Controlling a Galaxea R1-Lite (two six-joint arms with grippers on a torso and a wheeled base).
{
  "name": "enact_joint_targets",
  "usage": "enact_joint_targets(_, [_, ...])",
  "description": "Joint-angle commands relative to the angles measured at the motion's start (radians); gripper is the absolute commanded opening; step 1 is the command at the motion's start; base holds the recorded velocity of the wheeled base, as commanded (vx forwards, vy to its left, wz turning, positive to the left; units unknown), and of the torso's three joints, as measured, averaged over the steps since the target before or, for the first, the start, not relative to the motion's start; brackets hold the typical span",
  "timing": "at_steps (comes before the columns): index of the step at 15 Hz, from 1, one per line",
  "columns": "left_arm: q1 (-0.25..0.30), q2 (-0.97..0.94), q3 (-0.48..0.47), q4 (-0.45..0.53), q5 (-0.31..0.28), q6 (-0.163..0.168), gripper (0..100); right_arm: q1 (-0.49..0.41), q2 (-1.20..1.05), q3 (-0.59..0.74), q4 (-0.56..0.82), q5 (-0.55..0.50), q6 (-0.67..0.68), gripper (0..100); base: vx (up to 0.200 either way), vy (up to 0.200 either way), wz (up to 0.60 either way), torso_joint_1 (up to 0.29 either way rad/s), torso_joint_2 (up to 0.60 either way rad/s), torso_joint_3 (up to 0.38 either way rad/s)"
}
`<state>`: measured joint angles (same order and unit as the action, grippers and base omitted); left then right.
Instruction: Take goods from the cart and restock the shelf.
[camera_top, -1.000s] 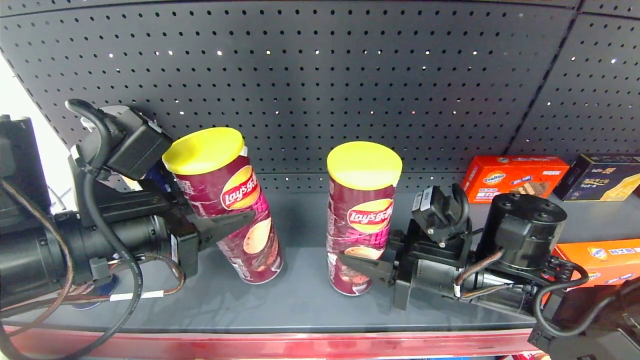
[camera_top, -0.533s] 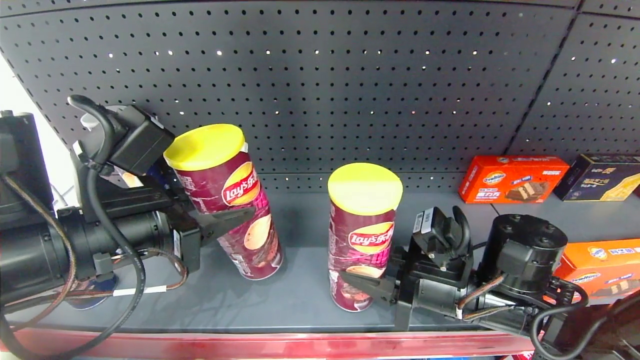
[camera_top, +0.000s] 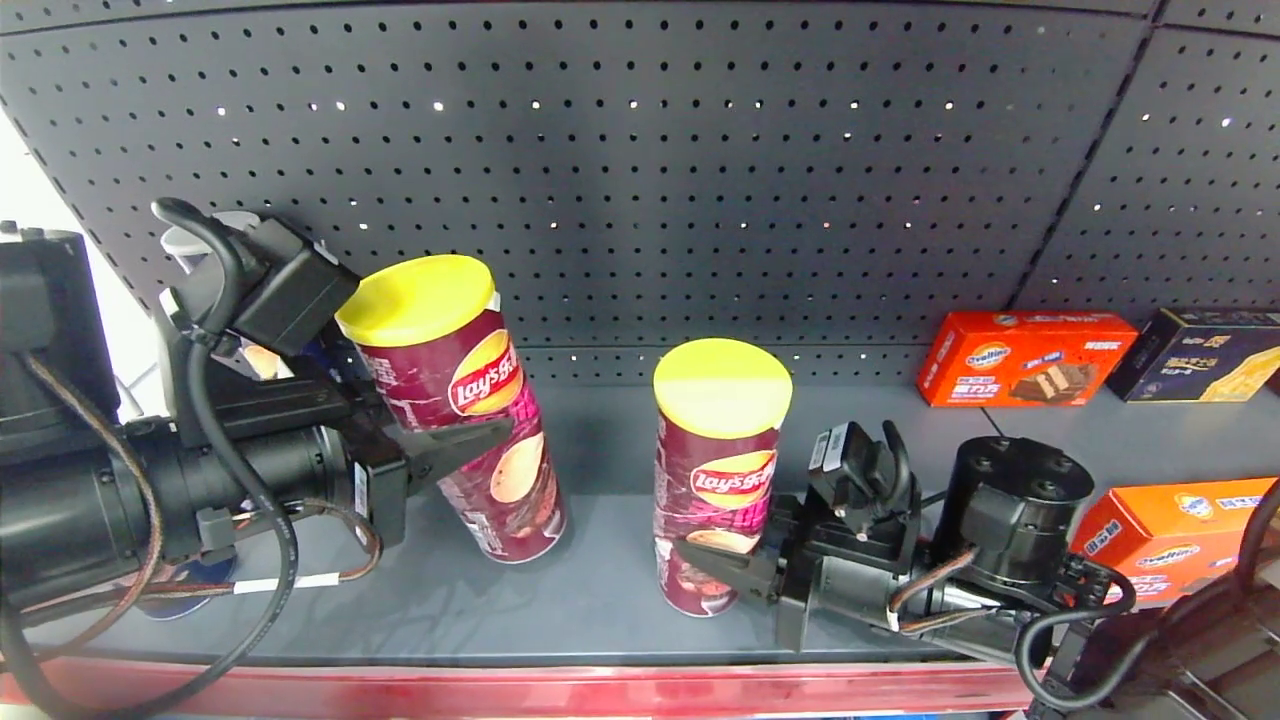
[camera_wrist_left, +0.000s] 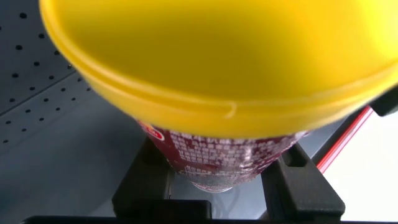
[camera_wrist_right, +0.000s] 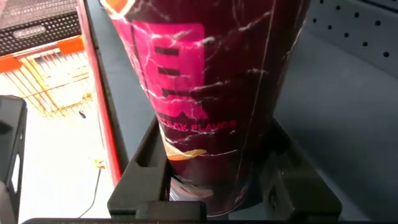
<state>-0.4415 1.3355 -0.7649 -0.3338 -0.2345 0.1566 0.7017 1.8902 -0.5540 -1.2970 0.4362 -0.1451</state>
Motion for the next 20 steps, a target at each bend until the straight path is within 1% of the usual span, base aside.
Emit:
enact_joint_targets(1, [0.000,0.001,0.003,-0.001,0.000,0.000,0,-0.002,0.015,-0.009,0.002,-0.001,-0.001,0,0.000,0.000,0.00,0.000,0.00,0.000])
enact_joint_targets(2, [0.000,0.001,0.006,-0.001,0.000,0.000,0,-0.001,0.015,-0.009,0.002,-0.001,-0.002,100,0.000,0.000,0.00,0.000,0.00,0.000])
enact_joint_targets(7, [-0.002,-0.001,0.012,-0.001,-0.002,0.000,0,0.004,-0.026,0.009,0.002,-0.022,-0.004,100,0.000,0.000,0.00,0.000,0.00,0.000])
enact_joint_targets(8, [-0.002,-0.001,0.012,-0.001,-0.002,0.000,0,0.002,-0.065,0.020,0.002,-0.040,-0.004,100,0.000,0.000,0.00,0.000,0.00,0.000])
enact_joint_targets(11, [-0.002,-0.003,0.012,-0.001,-0.002,0.000,0,-0.002,-0.177,0.062,0.002,-0.047,-0.005,100,0.000,0.000,0.00,0.000,0.00,0.000])
enact_joint_targets(13, [-0.002,-0.004,0.021,-0.001,-0.003,0.000,0,-0.021,-0.338,0.109,0.013,-0.091,-0.007,100,0.000,0.000,0.00,0.000,0.00,0.000])
enact_joint_targets(14, [-0.002,-0.004,0.021,-0.001,-0.003,0.000,0,-0.027,-0.370,0.114,0.019,-0.093,-0.007,100,0.000,0.000,0.00,0.000,0.00,0.000])
enact_joint_targets(16, [-0.003,-0.004,0.021,-0.001,-0.003,0.000,0,-0.117,-0.569,0.126,0.142,-0.100,-0.007,100,0.000,0.000,0.00,0.000,0.00,0.000])
enact_joint_targets(17, [-0.005,-0.006,0.021,-0.001,-0.003,0.000,0,-0.183,-0.663,0.126,0.257,-0.131,-0.007,100,0.000,0.000,0.00,0.000,0.00,0.000])
enact_joint_targets(18, [-0.005,-0.006,0.021,-0.001,-0.003,0.000,0,-0.231,-0.746,0.123,0.377,-0.192,-0.007,100,0.000,0.000,0.00,0.000,0.00,0.000])
enact_joint_targets(19, [-0.005,-0.007,0.021,-0.001,-0.005,0.000,0,-0.243,-0.796,0.120,0.453,-0.237,-0.007,100,0.000,0.000,0.00,0.000,0.00,0.000])
enact_joint_targets(20, [-0.006,-0.009,0.022,-0.001,-0.005,0.000,0,-0.243,-0.915,0.118,0.630,-0.317,-0.008,100,0.000,0.000,0.00,0.000,0.00,0.000])
